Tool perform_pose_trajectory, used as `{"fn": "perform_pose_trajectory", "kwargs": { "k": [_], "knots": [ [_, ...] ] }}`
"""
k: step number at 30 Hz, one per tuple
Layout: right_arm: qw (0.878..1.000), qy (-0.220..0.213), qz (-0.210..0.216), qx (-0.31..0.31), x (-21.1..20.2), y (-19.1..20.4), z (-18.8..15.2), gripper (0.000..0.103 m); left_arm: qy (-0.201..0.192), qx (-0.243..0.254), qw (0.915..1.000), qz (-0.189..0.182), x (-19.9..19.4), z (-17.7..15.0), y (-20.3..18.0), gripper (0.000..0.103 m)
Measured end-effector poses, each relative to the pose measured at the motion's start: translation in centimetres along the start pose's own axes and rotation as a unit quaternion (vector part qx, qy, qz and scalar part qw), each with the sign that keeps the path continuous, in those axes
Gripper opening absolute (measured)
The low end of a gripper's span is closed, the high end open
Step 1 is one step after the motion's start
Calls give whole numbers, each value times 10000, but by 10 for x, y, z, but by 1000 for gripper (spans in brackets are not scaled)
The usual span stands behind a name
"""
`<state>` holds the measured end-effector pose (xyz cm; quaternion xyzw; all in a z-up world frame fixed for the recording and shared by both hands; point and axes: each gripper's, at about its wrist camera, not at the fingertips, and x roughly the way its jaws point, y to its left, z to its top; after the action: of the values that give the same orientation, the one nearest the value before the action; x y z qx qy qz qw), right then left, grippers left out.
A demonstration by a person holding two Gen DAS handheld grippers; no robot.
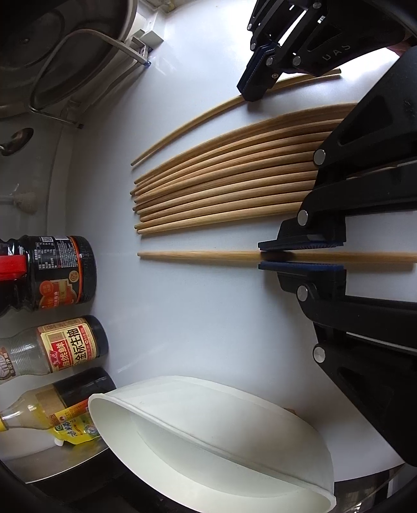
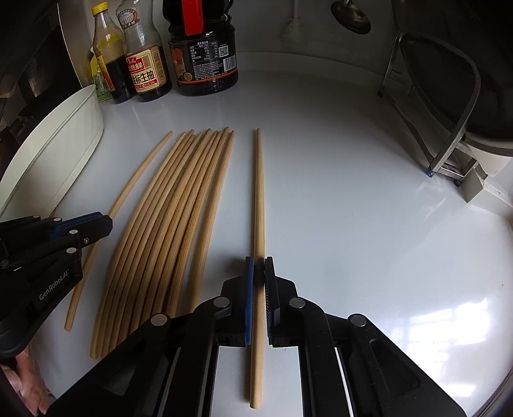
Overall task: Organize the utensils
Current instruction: 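Close the left tool on one chopstick while the right tool closes on another, then lift both held chopsticks and carry them over the white basin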
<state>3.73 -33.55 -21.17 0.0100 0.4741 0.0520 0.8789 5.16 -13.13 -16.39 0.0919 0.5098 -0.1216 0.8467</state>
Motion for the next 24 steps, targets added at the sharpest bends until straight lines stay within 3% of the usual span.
{"fn": "perform_pose_trajectory", "kwargs": {
  "k": [14,18,24],
  "knots": [
    [9991,-270,130,299,-48,2,17,6,-225,-56,9986,-476,-45,23,14,7],
    [9983,-486,268,168,-74,22,36,6,-459,-130,9975,-513,-75,32,32,7],
    [9946,-766,656,-228,-95,80,75,6,-600,-554,9965,-190,-104,35,92,7]
  ]
}}
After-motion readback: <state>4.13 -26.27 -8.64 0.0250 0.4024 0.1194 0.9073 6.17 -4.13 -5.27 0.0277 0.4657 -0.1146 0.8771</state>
